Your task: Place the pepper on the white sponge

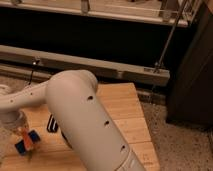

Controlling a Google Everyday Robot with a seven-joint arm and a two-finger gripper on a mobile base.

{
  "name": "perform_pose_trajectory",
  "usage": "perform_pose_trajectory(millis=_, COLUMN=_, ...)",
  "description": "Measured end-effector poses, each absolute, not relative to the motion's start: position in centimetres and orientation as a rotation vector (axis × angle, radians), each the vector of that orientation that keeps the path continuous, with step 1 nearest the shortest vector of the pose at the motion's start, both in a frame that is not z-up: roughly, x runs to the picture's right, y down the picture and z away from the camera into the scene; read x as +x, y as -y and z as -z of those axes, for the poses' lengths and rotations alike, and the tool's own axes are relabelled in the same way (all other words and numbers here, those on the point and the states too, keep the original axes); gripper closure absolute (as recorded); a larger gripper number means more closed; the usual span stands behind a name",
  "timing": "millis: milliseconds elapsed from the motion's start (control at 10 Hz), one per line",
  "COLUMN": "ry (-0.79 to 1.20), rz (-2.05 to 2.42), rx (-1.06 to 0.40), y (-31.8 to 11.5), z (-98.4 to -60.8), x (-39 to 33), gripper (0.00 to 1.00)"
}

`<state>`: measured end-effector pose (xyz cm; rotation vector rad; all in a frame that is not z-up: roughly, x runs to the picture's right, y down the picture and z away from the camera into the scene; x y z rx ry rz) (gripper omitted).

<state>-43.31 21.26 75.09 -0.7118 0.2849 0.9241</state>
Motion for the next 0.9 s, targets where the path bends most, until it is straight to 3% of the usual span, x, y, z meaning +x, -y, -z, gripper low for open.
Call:
perform_pose_trajectory(millis=300, ry=-0.290, rz=-0.901, rx=-0.719, y=-22.3, z=-75.7, x=-43.1, gripper=0.21)
perform_pose_trajectory(millis=900, ry=-0.269, rz=-0.873, rx=-0.706, y=-22.7, z=-75.8, x=-43.0, gripper=0.20)
